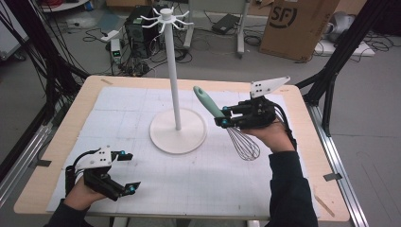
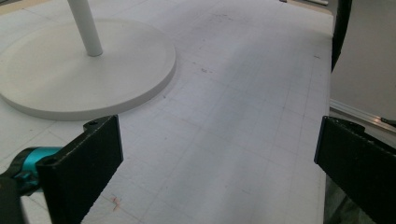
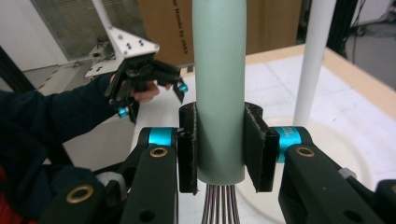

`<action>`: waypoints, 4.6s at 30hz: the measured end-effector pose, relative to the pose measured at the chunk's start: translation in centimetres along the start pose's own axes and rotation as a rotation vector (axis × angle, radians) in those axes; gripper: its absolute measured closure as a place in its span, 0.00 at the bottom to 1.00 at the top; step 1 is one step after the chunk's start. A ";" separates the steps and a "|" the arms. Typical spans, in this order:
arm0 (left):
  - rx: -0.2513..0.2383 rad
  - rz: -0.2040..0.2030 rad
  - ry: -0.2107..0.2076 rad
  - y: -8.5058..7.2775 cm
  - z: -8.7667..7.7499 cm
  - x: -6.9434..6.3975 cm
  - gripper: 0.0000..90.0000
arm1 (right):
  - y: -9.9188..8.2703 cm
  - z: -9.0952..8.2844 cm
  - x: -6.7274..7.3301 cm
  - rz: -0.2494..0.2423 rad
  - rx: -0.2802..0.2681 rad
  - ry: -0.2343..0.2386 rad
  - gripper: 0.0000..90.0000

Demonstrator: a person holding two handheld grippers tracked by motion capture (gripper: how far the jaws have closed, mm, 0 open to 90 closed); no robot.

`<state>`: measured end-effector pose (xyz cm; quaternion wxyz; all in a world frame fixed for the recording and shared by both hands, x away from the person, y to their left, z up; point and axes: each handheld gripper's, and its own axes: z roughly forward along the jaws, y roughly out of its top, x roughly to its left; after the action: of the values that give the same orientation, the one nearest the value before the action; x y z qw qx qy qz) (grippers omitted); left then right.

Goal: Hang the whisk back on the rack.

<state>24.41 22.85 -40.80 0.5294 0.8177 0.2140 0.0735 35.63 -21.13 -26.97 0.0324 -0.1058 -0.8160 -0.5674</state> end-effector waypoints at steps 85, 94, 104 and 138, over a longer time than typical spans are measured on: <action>-0.015 0.005 -0.036 0.1 -0.3 -0.2 0.02 | 10.6 2.5 -3.4 -0.032 -0.119 -0.100 0.76; -0.014 0.007 -0.036 0.1 -0.4 -0.2 0.02 | 10.1 2.8 -3.7 -0.029 -0.118 -0.126 0.76; -0.008 0.010 -0.038 0.1 -0.3 -0.3 0.02 | 10.1 3.2 -3.8 -0.021 -0.112 -0.132 0.76; -0.010 0.006 -0.037 0.1 -0.3 -0.2 0.02 | 7.6 2.7 -1.4 -0.022 -0.091 -0.056 0.12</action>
<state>24.12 22.95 -40.59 0.5372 0.8167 0.2016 0.0611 38.78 -16.28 -21.17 -0.0015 -0.1141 -0.7910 -0.6011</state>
